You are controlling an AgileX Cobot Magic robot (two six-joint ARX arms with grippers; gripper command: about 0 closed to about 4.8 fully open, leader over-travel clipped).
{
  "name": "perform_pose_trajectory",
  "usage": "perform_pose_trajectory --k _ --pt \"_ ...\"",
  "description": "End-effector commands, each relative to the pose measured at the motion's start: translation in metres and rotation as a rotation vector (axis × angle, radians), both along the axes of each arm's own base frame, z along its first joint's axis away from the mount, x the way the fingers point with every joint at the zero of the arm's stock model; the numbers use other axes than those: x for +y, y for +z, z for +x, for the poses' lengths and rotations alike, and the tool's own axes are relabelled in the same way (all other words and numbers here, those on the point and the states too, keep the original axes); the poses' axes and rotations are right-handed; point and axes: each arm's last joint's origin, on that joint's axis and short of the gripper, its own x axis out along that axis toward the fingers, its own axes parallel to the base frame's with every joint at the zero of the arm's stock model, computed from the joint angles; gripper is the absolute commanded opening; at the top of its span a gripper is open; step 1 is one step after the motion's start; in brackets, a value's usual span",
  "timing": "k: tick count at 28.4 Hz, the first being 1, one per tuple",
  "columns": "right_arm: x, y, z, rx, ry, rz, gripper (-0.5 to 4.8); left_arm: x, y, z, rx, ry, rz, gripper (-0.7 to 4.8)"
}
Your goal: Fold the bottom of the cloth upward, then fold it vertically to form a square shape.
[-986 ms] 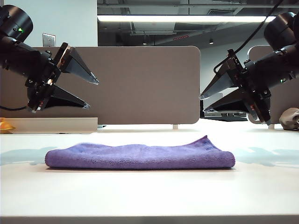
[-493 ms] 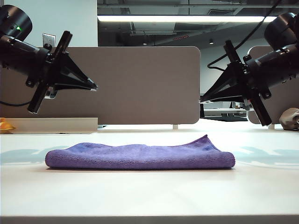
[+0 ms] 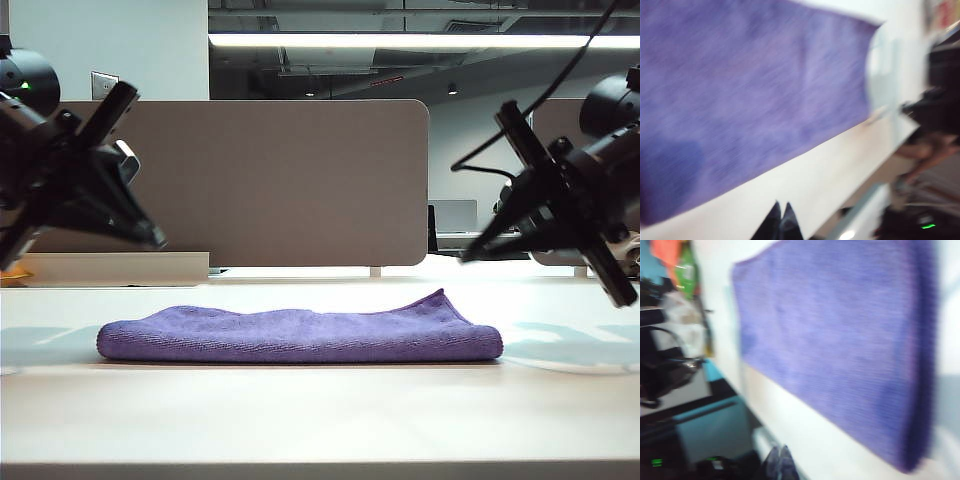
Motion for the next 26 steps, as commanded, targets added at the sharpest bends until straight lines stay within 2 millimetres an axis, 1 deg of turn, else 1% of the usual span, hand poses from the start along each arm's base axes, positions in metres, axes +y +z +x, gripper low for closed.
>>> perform_pose_trajectory --k 1,3,4,6,10,12,13,14,15,18,21,26 --pt "-0.002 -0.005 -0.009 -0.042 0.061 -0.15 0.07 0.002 0.005 -0.01 -0.086 -0.076 0.127 -0.03" --pt "-0.004 -0.008 -0.012 -0.043 0.069 -0.228 0.58 0.003 0.007 -0.011 -0.111 -0.071 0.176 -0.03" --pt "-0.005 -0.008 -0.013 -0.039 0.067 -0.259 0.98 0.004 0.009 -0.011 -0.12 -0.062 0.198 -0.03" --pt "-0.006 -0.009 -0.013 -0.036 0.063 -0.275 1.5 0.005 0.009 -0.011 -0.131 -0.048 0.231 -0.03" --pt "-0.006 -0.009 -0.013 -0.036 0.063 -0.271 1.6 0.006 0.008 -0.01 -0.14 -0.019 0.315 -0.03" --pt "-0.005 -0.009 -0.013 -0.038 0.065 -0.271 1.92 0.007 0.007 -0.009 -0.145 -0.003 0.346 -0.03" --pt "-0.005 -0.008 -0.013 -0.041 0.064 -0.271 2.3 0.007 0.008 -0.007 -0.156 0.007 0.356 -0.02" --pt "-0.005 -0.008 -0.013 -0.042 0.064 -0.27 2.48 0.007 0.008 -0.007 -0.165 0.009 0.356 -0.02" --pt "-0.005 -0.008 -0.012 -0.045 0.064 -0.27 2.54 0.007 0.009 -0.006 -0.177 0.011 0.354 0.03" --pt "-0.004 -0.008 -0.011 -0.052 0.058 -0.267 2.54 0.007 0.009 -0.003 -0.197 0.025 0.352 0.7" --pt "-0.003 -0.007 -0.009 -0.067 0.049 -0.263 2.54 0.007 0.008 -0.002 -0.191 0.037 0.359 0.71" --pt "-0.002 -0.006 -0.006 -0.08 0.031 -0.255 2.54 0.006 -0.004 0.0 -0.131 0.02 0.368 0.71"
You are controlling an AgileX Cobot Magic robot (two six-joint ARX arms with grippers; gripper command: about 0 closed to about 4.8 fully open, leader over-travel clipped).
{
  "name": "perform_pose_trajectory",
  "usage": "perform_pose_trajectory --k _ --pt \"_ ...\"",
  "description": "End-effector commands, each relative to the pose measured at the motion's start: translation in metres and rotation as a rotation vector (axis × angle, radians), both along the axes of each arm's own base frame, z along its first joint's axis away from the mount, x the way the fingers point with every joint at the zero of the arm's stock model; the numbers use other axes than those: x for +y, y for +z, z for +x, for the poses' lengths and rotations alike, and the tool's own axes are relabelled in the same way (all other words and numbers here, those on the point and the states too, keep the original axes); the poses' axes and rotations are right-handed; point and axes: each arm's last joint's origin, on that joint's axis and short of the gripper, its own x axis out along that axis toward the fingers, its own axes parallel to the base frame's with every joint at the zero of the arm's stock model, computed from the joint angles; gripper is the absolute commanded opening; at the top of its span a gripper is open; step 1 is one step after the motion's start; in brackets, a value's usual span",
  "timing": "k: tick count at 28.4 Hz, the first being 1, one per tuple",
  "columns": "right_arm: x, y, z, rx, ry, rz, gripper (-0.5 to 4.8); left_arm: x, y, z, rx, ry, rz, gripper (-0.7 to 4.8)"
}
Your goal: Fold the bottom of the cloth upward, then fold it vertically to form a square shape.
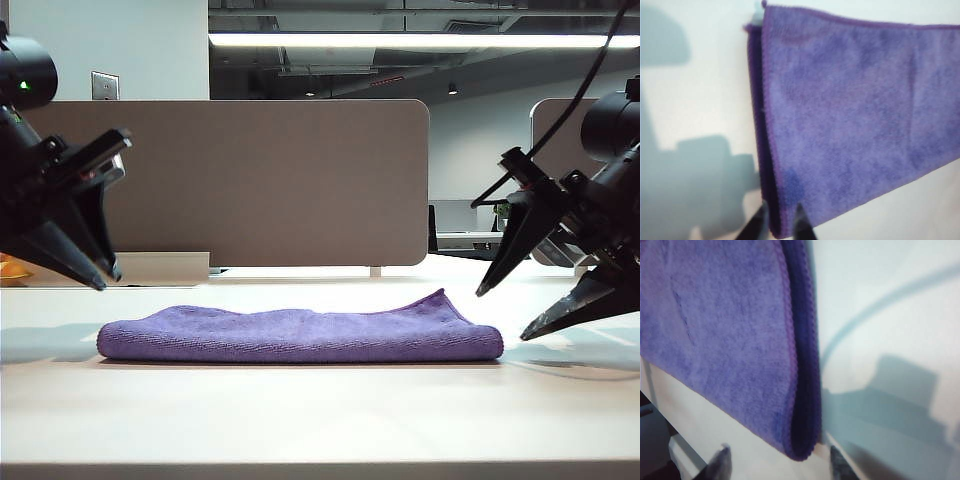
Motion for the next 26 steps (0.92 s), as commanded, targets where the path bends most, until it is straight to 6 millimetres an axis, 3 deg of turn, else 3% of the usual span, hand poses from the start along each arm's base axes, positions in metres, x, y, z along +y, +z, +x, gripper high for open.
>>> perform_pose_trajectory --k 1,5,14,20,24,26 --pt "0.001 0.003 0.002 -0.025 -0.001 0.006 2.54 -0.001 -0.007 0.001 0.044 -0.005 0.008 0.71" --pt "0.005 0.003 0.003 -0.031 0.003 0.011 2.54 -0.003 -0.016 0.003 0.074 -0.017 0.012 0.71" --pt "0.023 0.004 0.003 -0.067 0.039 0.003 2.53 -0.003 -0.017 0.003 0.083 -0.019 0.012 0.71" --pt "0.023 0.004 0.003 -0.058 0.032 -0.002 2.51 -0.006 -0.017 0.0 0.092 -0.056 0.012 0.86" --pt "0.024 0.004 0.002 -0.051 0.034 -0.004 1.67 -0.011 -0.017 -0.002 0.092 -0.09 0.001 0.86" --pt "0.024 0.003 0.001 -0.048 0.036 -0.004 1.65 -0.014 -0.017 -0.002 0.093 -0.1 0.002 0.86"
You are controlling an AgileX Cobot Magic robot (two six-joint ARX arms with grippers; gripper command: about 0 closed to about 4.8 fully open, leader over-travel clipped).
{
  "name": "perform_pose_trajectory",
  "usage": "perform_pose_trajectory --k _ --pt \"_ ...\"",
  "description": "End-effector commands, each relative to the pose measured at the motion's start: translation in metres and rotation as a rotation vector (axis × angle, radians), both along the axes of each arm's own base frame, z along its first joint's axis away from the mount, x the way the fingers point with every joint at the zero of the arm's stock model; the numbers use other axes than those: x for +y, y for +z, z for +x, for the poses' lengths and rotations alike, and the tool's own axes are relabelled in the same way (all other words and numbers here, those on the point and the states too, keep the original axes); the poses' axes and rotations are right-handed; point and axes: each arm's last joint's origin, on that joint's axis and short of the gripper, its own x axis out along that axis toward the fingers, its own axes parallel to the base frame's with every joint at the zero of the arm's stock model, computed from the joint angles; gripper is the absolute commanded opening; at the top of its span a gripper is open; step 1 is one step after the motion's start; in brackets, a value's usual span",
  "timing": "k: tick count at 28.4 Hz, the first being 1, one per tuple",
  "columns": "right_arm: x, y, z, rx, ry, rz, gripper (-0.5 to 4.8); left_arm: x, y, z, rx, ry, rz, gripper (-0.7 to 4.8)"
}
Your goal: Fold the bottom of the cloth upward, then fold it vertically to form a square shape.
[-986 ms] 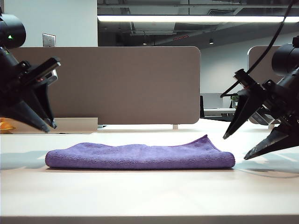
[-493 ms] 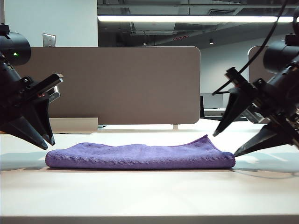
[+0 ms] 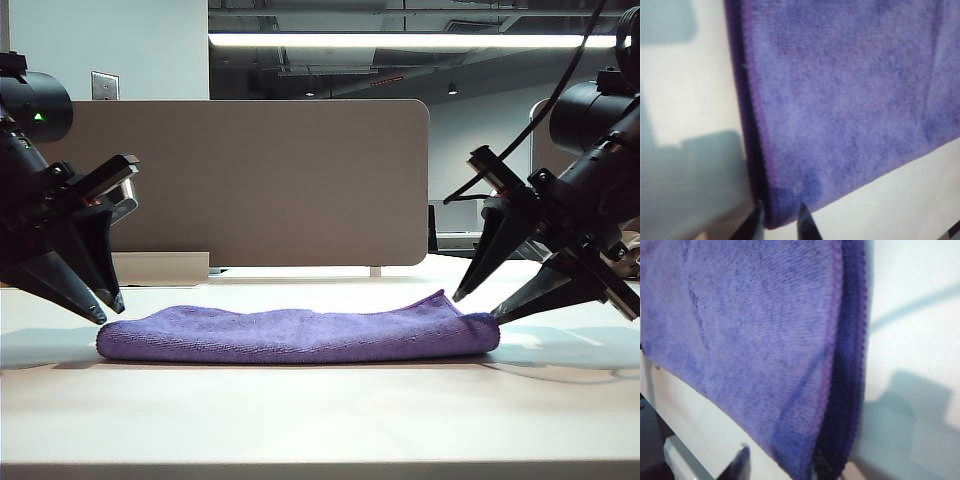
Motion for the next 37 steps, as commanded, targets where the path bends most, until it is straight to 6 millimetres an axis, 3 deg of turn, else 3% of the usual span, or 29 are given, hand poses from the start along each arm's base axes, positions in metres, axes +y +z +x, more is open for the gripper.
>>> perform_pose_trajectory --k 1,8,14,16,17,20,22,28,33,37 --pt "0.001 0.001 0.0 -0.001 0.005 0.003 1.65 -0.006 0.002 -0.001 -0.008 -0.03 -0.004 0.9" --pt "0.001 0.001 -0.002 0.014 0.007 0.001 1.44 -0.018 -0.008 -0.001 0.018 -0.066 0.02 0.94" --pt "0.001 0.0 -0.003 0.031 0.008 -0.001 1.38 -0.017 -0.01 0.0 0.019 -0.054 0.051 0.93" --pt "0.001 0.0 -0.003 0.033 0.009 -0.002 0.62 -0.016 -0.009 0.0 0.009 -0.038 0.089 0.93" --pt "0.001 0.0 -0.003 0.032 0.01 -0.003 0.5 -0.015 -0.01 0.0 0.005 -0.032 0.11 0.93" --pt "0.001 0.0 -0.003 0.031 0.009 -0.005 0.46 -0.015 -0.009 0.0 0.0 -0.021 0.127 0.93" --pt "0.001 0.0 -0.003 0.029 0.009 -0.005 -0.01 -0.015 -0.007 0.0 -0.001 -0.006 0.122 0.93" --pt "0.004 0.003 -0.002 0.024 0.019 0.004 -0.05 -0.015 0.01 0.0 -0.086 0.02 0.092 0.83" --pt "0.022 0.015 0.0 -0.015 0.074 0.003 -0.05 -0.014 0.011 -0.001 -0.083 0.02 0.091 0.83" --pt "0.048 0.033 0.004 -0.09 0.129 -0.021 -0.05 -0.015 0.012 0.0 -0.099 0.017 0.076 0.83"
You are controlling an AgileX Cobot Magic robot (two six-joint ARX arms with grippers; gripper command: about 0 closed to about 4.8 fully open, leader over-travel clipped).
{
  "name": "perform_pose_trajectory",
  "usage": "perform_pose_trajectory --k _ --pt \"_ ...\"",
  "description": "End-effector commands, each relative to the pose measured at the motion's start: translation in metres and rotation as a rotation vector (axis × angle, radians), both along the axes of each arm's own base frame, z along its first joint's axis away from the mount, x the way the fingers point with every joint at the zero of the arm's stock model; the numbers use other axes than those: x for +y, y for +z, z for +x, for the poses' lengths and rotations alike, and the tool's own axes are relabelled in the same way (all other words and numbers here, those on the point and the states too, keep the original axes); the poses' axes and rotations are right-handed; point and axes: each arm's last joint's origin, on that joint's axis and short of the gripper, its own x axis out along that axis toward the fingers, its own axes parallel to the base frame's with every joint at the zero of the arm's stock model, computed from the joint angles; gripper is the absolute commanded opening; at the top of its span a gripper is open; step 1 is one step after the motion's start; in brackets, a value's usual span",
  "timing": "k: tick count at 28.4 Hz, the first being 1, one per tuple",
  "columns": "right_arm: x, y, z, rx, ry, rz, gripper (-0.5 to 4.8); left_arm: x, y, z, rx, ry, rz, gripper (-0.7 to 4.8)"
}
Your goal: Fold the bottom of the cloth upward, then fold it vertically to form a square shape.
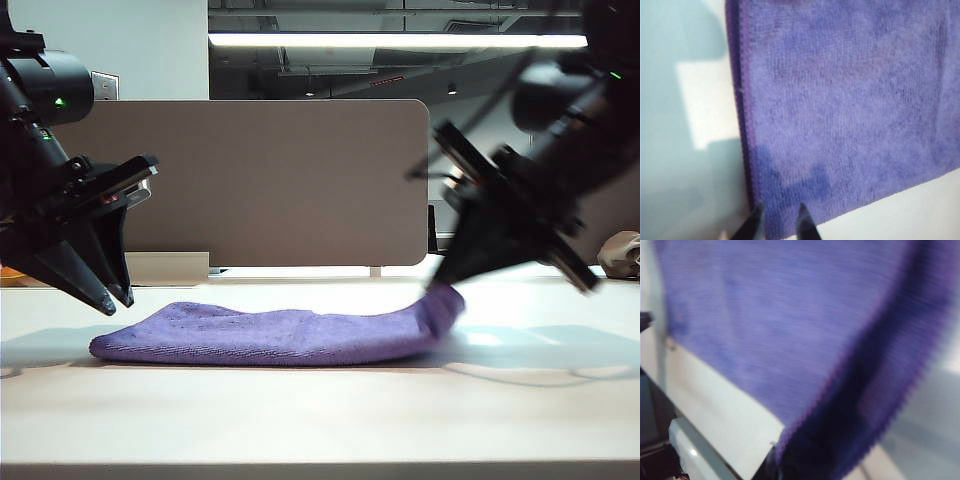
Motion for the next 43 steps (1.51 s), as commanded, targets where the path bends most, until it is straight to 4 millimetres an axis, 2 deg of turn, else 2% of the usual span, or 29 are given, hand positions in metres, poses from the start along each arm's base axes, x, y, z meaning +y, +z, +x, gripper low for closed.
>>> perform_pose_trajectory --k 1,4,7,12,16,18,28,35,43 --pt "0.02 0.017 0.004 -0.083 0.035 -0.025 -0.05 0.0 0.004 0.001 -0.027 -0.003 -0.023 0.83" --pt "0.035 0.03 0.005 -0.132 0.06 -0.026 -0.05 0.0 0.01 0.0 -0.057 -0.003 -0.028 0.73" --pt "0.047 0.038 0.01 -0.137 0.059 -0.016 -0.05 0.001 0.023 -0.003 -0.112 0.005 -0.044 -0.06" --pt "0.063 0.032 0.018 -0.082 0.085 0.02 -0.05 0.01 0.043 -0.01 -0.19 0.042 -0.064 -0.06" --pt "0.085 0.03 0.02 -0.092 0.137 0.032 -0.05 0.021 0.058 -0.016 -0.24 0.081 -0.072 -0.06" --pt "0.104 0.031 0.02 -0.111 0.175 0.037 -0.05 0.031 0.066 -0.019 -0.268 0.112 -0.079 -0.06" --pt "0.146 0.023 0.029 -0.072 0.23 0.07 -0.05 0.039 0.079 -0.03 -0.297 0.136 -0.085 -0.06" --pt "0.177 0.029 0.032 -0.099 0.269 0.1 -0.05 0.039 0.082 -0.034 -0.301 0.146 -0.087 -0.06" --pt "0.204 0.024 0.033 -0.074 0.307 0.131 -0.05 0.04 0.095 -0.044 -0.35 0.157 -0.102 -0.06"
